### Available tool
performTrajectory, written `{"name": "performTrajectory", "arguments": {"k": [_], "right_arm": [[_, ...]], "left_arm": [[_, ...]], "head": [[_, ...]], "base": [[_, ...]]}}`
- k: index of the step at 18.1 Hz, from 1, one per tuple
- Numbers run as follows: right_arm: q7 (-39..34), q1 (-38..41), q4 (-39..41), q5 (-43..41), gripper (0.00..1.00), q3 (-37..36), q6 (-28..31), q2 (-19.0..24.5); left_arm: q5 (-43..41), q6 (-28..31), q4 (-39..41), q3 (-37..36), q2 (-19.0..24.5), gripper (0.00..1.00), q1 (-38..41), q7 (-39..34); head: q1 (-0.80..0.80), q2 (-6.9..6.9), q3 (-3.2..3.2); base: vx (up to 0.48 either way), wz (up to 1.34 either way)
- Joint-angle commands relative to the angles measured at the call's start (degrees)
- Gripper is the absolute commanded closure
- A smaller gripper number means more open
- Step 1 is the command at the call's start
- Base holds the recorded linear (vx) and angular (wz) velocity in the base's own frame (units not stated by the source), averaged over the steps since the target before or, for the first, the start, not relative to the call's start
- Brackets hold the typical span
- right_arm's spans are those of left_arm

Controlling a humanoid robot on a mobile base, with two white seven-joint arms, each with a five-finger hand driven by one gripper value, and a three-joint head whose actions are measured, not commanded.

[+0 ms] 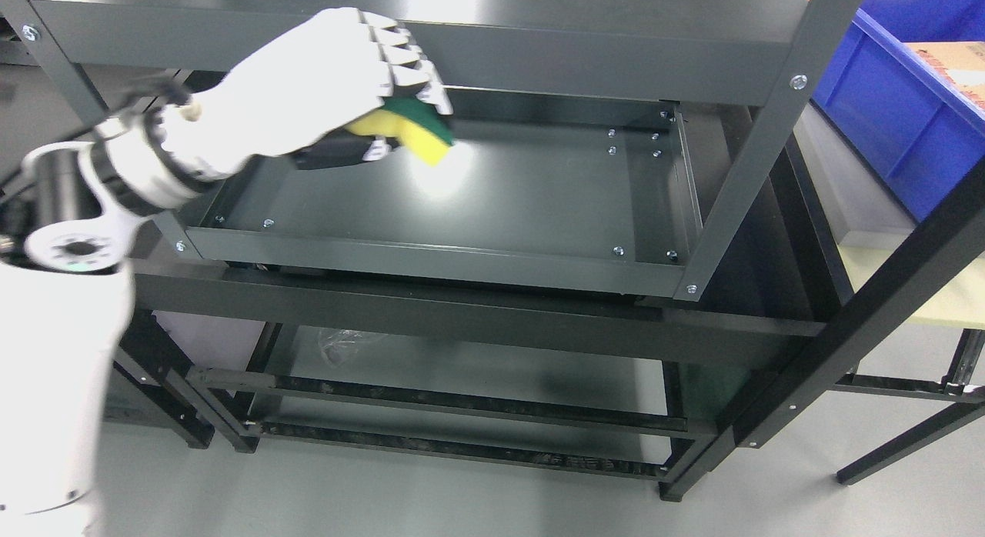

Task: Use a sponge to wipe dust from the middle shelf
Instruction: 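Wipe the sponge across the shelf surface away from the left arm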

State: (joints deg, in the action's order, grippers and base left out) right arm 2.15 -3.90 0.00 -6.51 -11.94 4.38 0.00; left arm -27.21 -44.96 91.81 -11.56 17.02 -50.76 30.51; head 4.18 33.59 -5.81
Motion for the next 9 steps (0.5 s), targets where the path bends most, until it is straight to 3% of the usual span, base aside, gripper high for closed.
{"name": "performTrajectory", "arguments": {"k": [1, 9], "right_arm": [[0.0, 0.0, 1.0, 0.0, 0.00, 0.1, 0.0, -1.0], [0.0, 0.0, 1.0, 0.0, 0.00, 0.0, 0.0, -1.0]], "left_arm": [[-7.8, 0.0, -5.4, -17.6, -16.0, 1.00, -5.0, -4.8], [-8.6, 0.0, -5.5, -21.7, -16.0, 1.00, -5.1, -10.5]], "head": [[0.00, 0.00, 0.00], [0.00, 0.00, 0.00]], "base": [[0.000, 0.00], [0.000, 0.00]]}}
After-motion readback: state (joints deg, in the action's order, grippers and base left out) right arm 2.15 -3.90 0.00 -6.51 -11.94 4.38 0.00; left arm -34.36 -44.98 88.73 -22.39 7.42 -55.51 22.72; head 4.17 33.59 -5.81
